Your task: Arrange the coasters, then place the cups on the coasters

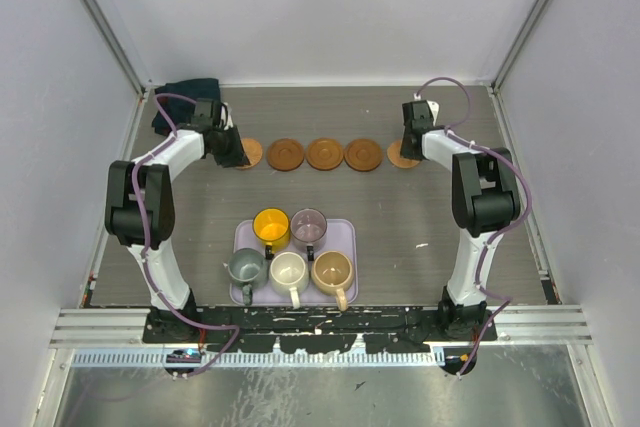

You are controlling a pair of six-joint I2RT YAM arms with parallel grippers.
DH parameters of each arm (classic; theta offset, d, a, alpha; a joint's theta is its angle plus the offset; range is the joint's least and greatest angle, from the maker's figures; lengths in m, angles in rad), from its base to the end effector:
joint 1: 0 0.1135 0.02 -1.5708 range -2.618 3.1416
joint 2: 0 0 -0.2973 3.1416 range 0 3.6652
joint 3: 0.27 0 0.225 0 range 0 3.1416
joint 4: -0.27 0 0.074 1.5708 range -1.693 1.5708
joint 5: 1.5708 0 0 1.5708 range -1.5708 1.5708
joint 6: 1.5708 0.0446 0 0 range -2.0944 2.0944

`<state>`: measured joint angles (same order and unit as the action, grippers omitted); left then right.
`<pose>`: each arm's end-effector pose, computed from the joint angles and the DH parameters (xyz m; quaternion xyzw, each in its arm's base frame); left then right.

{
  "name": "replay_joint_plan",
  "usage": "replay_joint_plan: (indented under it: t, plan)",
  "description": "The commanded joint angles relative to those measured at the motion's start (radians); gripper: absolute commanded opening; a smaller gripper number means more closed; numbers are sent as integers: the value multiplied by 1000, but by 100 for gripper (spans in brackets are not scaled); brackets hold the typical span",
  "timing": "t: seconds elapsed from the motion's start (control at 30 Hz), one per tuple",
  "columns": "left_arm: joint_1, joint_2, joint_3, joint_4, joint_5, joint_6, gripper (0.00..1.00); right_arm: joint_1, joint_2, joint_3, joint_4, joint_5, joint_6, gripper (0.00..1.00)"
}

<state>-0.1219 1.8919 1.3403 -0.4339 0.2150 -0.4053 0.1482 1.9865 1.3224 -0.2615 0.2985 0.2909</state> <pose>0.3908 -0.0575 0.2351 -0.1038 0.9468 -0.1739 0.2501 0.4153 0.0487 0.2059 0.1139 0.9321 -0.0694 0.3367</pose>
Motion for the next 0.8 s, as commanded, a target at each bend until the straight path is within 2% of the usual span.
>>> replay_joint_plan:
  t: [0.0,0.23,0.43,0.77]
  plan:
    - [8,-28,11,34,20,-6,22,-5,-10,4,15,22,6,1]
    - [8,-25,16,31,17,-3,22,-5,-12,24,30,7,-14,1]
    - [10,-32,20,35,16,-5,22,-4,-89,48,56,-23,-32,1]
    - [11,-53,0,65,24,-9,22,28,-139,55,74,-156,-44,1]
